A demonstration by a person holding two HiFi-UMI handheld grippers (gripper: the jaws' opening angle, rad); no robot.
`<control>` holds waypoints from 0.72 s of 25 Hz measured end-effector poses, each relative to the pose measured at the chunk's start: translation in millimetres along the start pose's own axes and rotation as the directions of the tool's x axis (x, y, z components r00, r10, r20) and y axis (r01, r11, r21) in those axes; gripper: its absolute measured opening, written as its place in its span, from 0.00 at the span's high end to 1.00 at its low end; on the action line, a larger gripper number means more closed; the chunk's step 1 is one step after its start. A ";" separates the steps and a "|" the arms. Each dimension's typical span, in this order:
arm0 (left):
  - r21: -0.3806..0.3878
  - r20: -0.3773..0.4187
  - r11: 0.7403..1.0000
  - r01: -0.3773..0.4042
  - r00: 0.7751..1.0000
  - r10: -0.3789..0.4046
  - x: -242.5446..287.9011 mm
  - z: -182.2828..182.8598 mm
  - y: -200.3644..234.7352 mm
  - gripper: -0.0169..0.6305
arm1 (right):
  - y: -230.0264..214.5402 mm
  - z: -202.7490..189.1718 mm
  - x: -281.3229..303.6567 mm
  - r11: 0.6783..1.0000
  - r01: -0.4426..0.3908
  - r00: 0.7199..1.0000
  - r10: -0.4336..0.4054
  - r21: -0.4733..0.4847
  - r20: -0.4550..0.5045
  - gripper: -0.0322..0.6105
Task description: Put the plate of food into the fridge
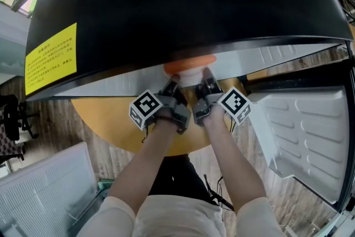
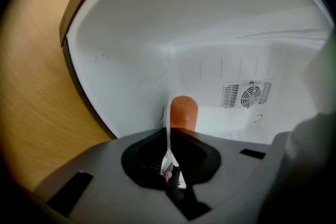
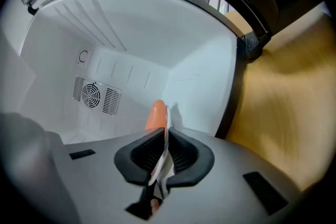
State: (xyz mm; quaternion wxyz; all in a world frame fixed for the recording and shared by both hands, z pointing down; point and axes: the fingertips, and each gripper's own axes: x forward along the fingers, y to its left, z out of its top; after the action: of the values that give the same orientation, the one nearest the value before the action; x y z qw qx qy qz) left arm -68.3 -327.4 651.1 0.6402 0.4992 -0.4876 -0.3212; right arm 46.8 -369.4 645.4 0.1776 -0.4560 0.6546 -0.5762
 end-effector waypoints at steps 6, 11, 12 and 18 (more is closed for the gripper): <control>0.011 -0.025 1.000 -0.011 1.000 0.012 1.3 -3.1 -1.0 0.92 | 0.9 1.1 -0.7 0.999 0.012 1.000 -0.012 -0.038 0.009 0.89; 0.012 -0.033 1.000 -0.013 0.999 0.013 1.1 -3.4 -3.5 0.90 | 0.4 -0.3 -2.0 0.996 0.042 0.999 -0.042 -0.074 0.005 0.89; 0.014 -0.036 1.000 -0.010 0.999 0.011 0.7 -3.6 -4.5 0.87 | 1.1 -0.8 -2.2 0.996 0.045 0.999 -0.045 -0.078 0.003 0.89; 0.026 -0.073 0.999 -0.020 0.997 0.022 -1.8 -10.2 -7.2 0.79 | 4.0 -0.6 -6.5 0.992 0.064 0.998 -0.064 -0.106 0.007 0.80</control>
State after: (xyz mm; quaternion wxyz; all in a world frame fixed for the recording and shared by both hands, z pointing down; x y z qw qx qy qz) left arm -58.7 -324.6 643.4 0.6546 0.5134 -0.4731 -0.2899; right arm 48.2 -364.1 640.0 0.1359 -0.4866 0.6690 -0.5452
